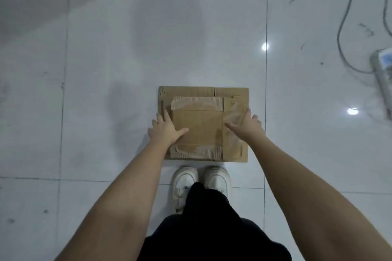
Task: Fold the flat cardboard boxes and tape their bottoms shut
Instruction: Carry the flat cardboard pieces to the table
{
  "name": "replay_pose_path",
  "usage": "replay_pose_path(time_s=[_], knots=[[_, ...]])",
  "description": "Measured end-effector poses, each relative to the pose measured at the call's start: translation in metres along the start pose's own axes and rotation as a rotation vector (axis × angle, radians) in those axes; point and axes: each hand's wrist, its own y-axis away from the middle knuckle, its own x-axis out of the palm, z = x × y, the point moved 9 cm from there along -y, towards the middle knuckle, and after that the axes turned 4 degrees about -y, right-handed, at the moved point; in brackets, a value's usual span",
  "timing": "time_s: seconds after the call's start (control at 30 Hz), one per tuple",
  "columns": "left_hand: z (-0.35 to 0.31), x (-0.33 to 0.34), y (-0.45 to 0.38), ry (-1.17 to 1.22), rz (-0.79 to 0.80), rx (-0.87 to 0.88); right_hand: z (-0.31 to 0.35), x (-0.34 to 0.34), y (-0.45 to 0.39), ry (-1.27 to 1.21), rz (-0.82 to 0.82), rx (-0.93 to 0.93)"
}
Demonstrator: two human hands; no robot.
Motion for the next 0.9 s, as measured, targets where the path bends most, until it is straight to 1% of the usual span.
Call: replay_pose_path(time_s=[0.13,0.23,0.3,0.43,0.5,0.57,0.73,0.9], knots=[[0.025,0.025,-0.031,0.202,0.038,-0.133,-0.017,0.023,-0.029,-0.128,0.007,0.09],[0.033,0.038,-0.047,0.306,0.039,-0.144,-0.018,0.04,-0.044,-0.163,0.002,0.083],[0.033,0.044,-0.056,0.37,0.028,-0.126,-0.017,0.048,-0.051,-0.173,-0.041,0.064],[0.023,0.051,-0.06,0.316,-0.042,-0.069,-0.016,0.059,-0.051,-0.185,-0.116,0.065],[0.021,0.053,-0.058,0.275,-0.103,-0.087,-0.017,0.063,-0.049,-0.142,-0.168,0.071],[0.021,0.056,-0.056,0.248,-0.143,-0.095,-0.018,0.069,-0.047,-0.126,-0.185,0.067],[0.016,0.062,-0.053,0.242,-0.168,-0.045,-0.023,0.079,-0.045,-0.049,-0.183,0.029],[0.015,0.072,-0.052,0.223,-0.188,-0.027,-0.023,0.082,-0.046,-0.101,-0.222,0.021]])
